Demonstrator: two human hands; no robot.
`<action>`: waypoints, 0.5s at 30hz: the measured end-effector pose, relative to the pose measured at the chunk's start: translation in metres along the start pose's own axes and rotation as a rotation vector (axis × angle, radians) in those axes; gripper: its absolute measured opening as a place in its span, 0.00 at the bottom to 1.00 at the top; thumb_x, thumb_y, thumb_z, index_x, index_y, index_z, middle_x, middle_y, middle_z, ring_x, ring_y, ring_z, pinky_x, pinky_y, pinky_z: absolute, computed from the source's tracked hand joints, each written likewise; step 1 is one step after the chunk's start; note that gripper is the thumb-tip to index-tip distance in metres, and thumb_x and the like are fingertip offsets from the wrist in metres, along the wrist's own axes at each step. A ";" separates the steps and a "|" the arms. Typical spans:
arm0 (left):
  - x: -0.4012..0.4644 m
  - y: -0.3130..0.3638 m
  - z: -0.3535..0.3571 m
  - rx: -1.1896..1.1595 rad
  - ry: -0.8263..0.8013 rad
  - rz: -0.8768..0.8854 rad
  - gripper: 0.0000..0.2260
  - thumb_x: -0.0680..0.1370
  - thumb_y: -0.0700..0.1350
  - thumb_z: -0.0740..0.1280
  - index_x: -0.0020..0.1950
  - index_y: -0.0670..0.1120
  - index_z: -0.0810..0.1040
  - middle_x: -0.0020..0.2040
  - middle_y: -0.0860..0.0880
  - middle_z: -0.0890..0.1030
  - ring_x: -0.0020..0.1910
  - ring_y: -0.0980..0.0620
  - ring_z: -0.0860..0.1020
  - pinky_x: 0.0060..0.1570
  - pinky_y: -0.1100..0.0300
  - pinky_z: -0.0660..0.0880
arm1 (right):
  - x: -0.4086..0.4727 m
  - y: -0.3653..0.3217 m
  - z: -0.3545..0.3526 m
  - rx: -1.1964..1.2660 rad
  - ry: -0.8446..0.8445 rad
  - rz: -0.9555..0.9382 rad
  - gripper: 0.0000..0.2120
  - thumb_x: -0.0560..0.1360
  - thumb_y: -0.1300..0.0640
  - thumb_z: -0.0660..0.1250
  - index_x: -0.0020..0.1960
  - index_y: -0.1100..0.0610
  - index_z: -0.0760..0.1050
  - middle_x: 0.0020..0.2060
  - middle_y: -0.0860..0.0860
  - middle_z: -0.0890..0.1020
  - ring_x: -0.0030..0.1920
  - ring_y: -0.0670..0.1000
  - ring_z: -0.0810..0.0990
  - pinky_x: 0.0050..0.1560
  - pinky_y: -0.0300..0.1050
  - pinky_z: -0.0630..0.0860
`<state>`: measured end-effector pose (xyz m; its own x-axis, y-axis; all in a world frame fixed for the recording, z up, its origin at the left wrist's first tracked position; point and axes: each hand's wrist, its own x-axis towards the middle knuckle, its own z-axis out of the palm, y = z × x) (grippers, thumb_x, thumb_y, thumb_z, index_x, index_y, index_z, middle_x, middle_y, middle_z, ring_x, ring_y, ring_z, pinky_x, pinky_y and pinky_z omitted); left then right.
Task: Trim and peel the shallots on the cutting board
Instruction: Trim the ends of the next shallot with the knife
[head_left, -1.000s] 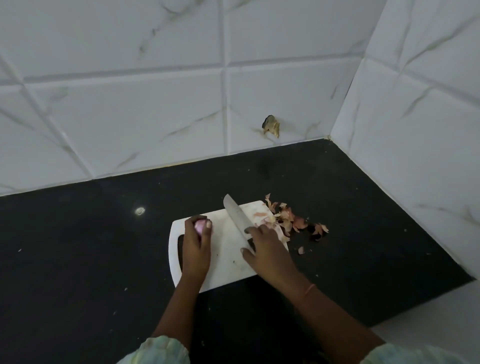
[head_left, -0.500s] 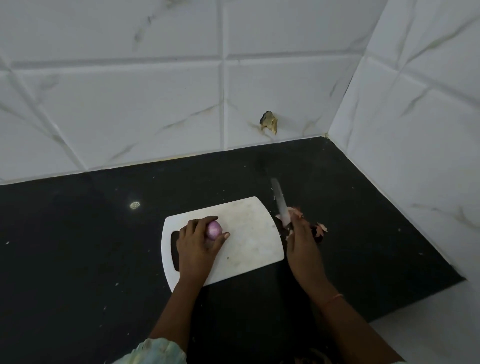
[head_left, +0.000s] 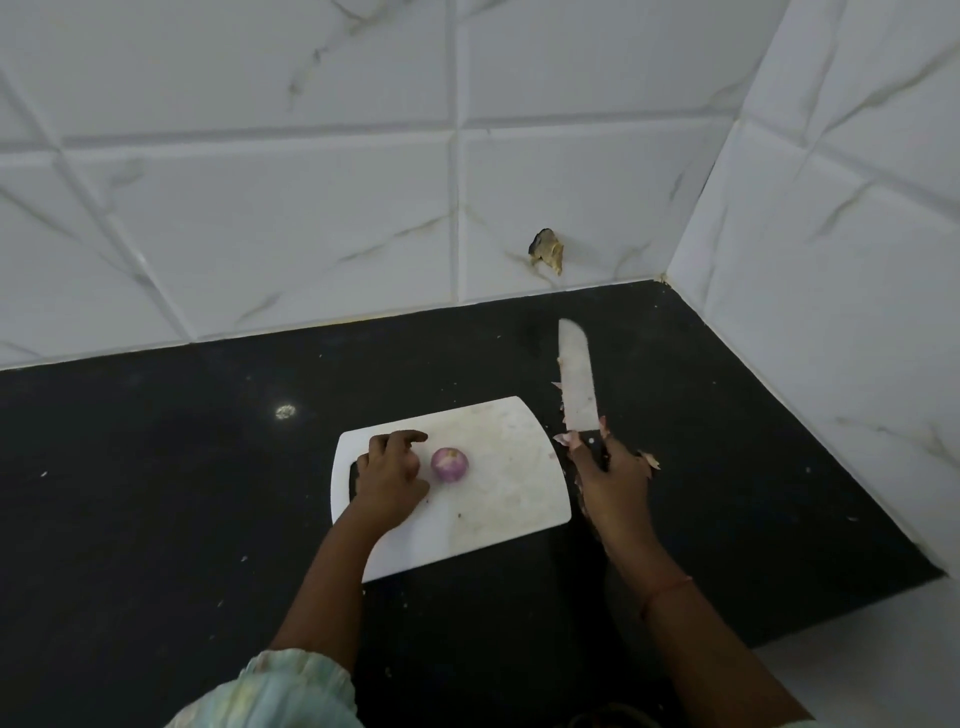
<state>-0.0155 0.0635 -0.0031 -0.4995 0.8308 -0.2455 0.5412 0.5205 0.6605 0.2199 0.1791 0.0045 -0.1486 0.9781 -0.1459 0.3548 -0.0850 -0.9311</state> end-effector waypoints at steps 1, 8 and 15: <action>0.000 -0.003 -0.001 -0.016 0.008 0.011 0.23 0.75 0.37 0.67 0.67 0.54 0.71 0.68 0.46 0.66 0.67 0.42 0.66 0.69 0.49 0.63 | -0.001 -0.001 0.002 -0.015 -0.008 0.002 0.13 0.78 0.46 0.65 0.57 0.53 0.76 0.46 0.46 0.81 0.44 0.45 0.79 0.46 0.43 0.76; -0.004 0.008 -0.018 -0.395 0.278 0.026 0.22 0.74 0.37 0.73 0.65 0.51 0.74 0.57 0.54 0.76 0.55 0.52 0.77 0.53 0.58 0.76 | -0.012 -0.010 0.013 -0.121 -0.045 -0.059 0.05 0.79 0.50 0.63 0.50 0.51 0.72 0.37 0.44 0.75 0.37 0.43 0.75 0.40 0.39 0.71; -0.009 0.088 0.022 -0.966 -0.040 0.093 0.15 0.80 0.41 0.65 0.67 0.49 0.72 0.62 0.45 0.77 0.54 0.47 0.83 0.50 0.59 0.81 | -0.014 -0.016 0.004 0.024 -0.018 0.045 0.15 0.79 0.45 0.62 0.55 0.54 0.78 0.46 0.60 0.81 0.47 0.59 0.81 0.51 0.60 0.79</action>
<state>0.0519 0.1061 0.0414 -0.4495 0.8760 -0.1750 -0.2200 0.0813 0.9721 0.2123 0.1665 0.0203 -0.1493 0.9697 -0.1935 0.3397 -0.1335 -0.9310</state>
